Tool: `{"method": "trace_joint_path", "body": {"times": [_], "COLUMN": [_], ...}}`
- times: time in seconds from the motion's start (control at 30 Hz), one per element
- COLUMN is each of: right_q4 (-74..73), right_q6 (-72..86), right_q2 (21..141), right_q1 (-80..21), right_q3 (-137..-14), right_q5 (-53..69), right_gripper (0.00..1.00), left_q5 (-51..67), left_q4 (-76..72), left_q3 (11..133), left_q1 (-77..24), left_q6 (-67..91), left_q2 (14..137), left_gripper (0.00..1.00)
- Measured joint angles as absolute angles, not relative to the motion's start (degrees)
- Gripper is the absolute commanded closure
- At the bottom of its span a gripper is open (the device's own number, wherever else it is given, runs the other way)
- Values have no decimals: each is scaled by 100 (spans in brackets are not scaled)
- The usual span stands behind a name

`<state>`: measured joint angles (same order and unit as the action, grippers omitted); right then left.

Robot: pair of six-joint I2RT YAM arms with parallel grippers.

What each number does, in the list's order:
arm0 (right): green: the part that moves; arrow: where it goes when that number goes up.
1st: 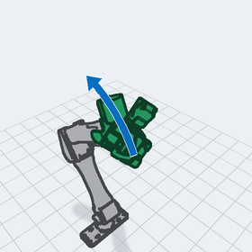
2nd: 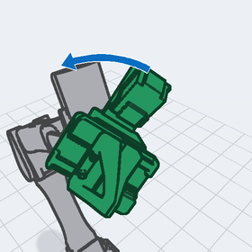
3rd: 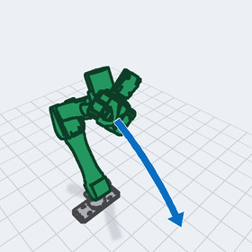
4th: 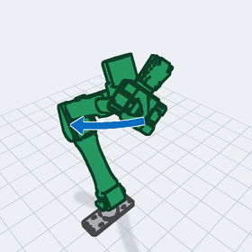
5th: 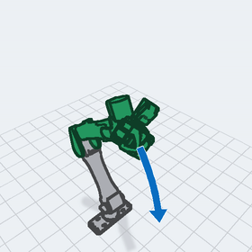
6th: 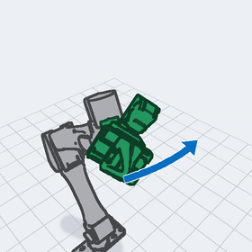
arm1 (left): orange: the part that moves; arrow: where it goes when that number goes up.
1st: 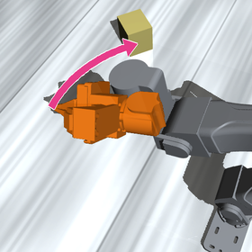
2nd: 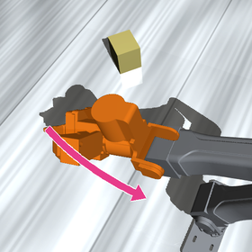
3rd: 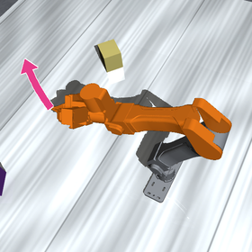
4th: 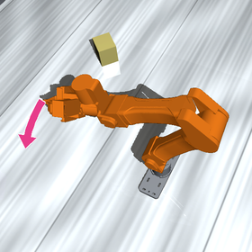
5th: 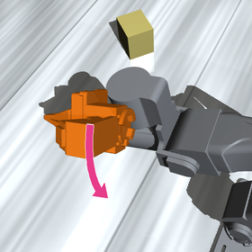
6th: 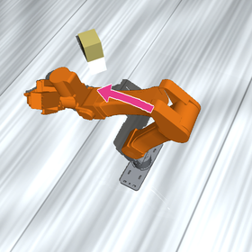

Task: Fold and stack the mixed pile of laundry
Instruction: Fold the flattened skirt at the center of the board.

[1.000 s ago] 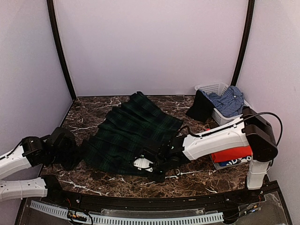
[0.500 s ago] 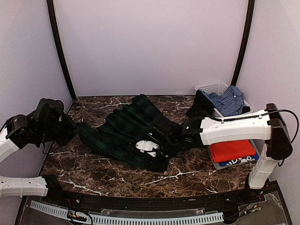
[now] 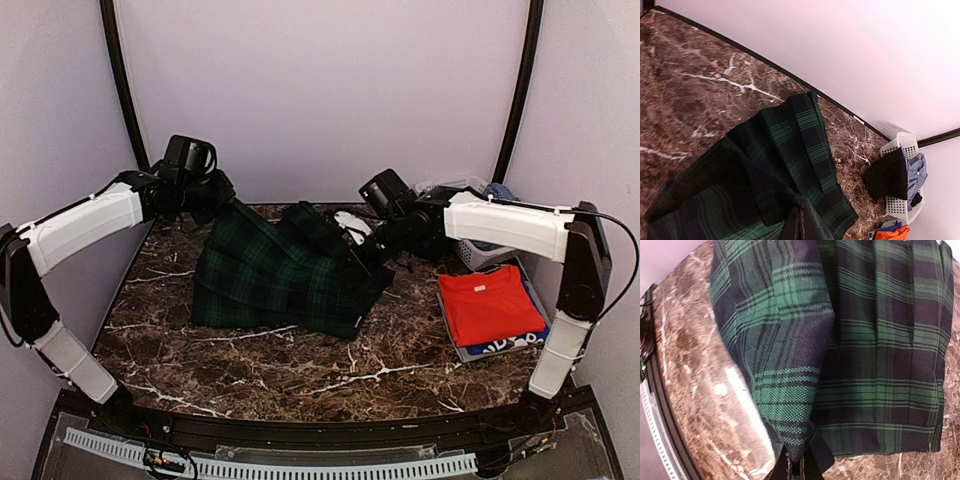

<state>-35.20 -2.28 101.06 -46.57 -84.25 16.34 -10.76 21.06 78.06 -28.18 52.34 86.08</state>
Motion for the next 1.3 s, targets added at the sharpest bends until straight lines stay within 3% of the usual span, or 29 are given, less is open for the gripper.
{"method": "trace_joint_path", "body": {"times": [0.17, 0.37, 0.57, 0.73, 0.93, 1.13, 1.3], "right_q4": [-3494, -3564, -3520, -3334, -3050, -3048, -3262], "right_q6": [-113, -69, -130, -143, -139, -8, 143], "right_q2": [11080, 12140, 12223, 12403, 12569, 12300, 11824], "right_q1": [-4250, -4204, -4285, -4727, -5741, -6252, -6141], "right_q3": [-8707, -8919, -9017, -9209, -9386, -9030, -8744], "right_q5": [1540, 1249, 1190, 1214, 1260, 1509, 1627], "right_gripper": [100, 100, 100, 100, 100, 100, 100], "left_q5": [-344, 373, 329, 23, -320, -534, -781], "left_q4": [1264, 777, 742, 690, 1068, 1669, 2051], "left_q3": [8425, 8315, 7577, 5968, 4543, 4292, 4639], "left_q1": [-2681, -2652, -2641, -2606, -2571, -2571, -2571], "left_q6": [4831, 4731, 4991, 5457, 5852, 5837, 5583], "left_q2": [10077, 11518, 11542, 10436, 8108, 6344, 6167], "left_gripper": [100, 100, 100, 100, 100, 100, 100]}}
